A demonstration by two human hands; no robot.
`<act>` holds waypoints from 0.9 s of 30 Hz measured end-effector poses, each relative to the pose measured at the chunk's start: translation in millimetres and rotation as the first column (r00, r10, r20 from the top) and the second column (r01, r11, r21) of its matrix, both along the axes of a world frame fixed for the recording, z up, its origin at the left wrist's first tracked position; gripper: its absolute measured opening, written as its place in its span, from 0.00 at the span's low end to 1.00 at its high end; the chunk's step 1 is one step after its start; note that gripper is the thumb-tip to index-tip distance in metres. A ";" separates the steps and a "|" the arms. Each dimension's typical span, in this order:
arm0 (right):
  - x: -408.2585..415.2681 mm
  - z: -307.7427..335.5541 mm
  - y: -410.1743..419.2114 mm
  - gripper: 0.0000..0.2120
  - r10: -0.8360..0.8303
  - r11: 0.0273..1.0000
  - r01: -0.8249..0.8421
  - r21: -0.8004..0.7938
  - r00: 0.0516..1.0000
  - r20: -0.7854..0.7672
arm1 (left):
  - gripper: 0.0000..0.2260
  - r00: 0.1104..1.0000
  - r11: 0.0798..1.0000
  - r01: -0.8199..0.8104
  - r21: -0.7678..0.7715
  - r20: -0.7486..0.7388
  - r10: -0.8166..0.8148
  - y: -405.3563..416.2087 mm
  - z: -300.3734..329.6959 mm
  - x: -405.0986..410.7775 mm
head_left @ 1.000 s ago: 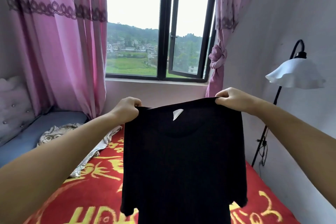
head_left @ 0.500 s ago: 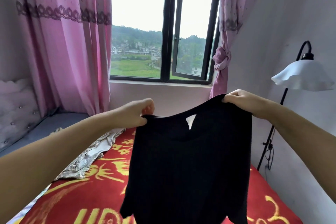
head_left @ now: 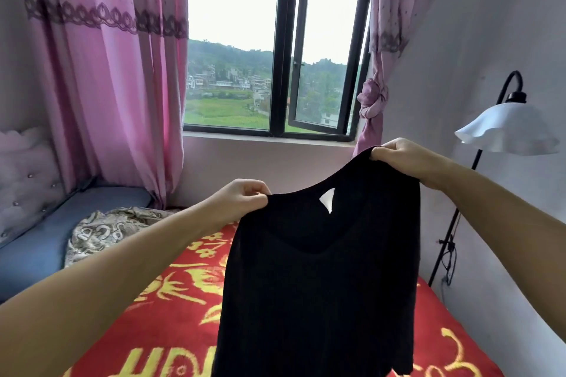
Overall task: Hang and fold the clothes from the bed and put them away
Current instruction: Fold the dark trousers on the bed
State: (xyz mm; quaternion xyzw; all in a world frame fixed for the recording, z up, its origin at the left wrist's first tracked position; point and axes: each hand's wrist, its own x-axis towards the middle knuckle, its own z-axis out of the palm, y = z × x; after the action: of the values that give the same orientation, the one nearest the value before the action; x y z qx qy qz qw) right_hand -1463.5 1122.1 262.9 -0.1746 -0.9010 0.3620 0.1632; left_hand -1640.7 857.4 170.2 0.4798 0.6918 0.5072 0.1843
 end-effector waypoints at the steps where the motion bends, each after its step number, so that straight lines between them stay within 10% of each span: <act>1: 2.7 -0.2 2.0 0.18 -0.009 1.000 0.009 0.006 1.000 0.005 | 0.11 1.000 0.999 0.020 -0.040 -0.015 -0.020 -4.7 -0.4 -3.7; 6: 16.6 0.3 10.5 0.12 0.178 0.984 -0.171 -0.052 0.966 0.188 | 0.16 0.994 0.991 -0.102 -0.083 -0.049 0.099 -15.7 -9.8 -19.8; 11: 34.6 -3.8 24.3 0.10 0.466 0.885 -0.366 -0.289 0.718 0.517 | 0.19 0.999 0.999 -0.038 -0.024 -0.009 0.038 -26.8 -6.7 -28.5; 17: 38.6 -29.5 32.4 0.18 0.322 0.943 -0.256 -0.214 0.867 0.381 | 0.22 0.969 0.888 0.238 -0.394 0.035 -0.244 -43.7 8.3 -45.6; 23: 23.0 -46.1 34.2 0.15 0.256 0.900 -0.198 -0.389 0.961 0.102 | 0.18 0.915 0.819 0.386 -0.424 0.292 -0.280 -56.9 -2.0 -71.6; 27: 24.1 -35.5 48.8 0.17 0.338 0.879 -0.229 -0.418 0.918 0.209 | 0.19 0.932 0.867 0.306 -0.393 0.307 -0.190 -66.8 -8.0 -87.4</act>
State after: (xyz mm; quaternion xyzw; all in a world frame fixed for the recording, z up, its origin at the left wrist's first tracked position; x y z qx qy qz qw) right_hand -1439.4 1170.9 227.4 -0.1170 -0.8417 0.5241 -0.0568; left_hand -1728.0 790.6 162.2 0.4419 0.6890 0.3701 0.4393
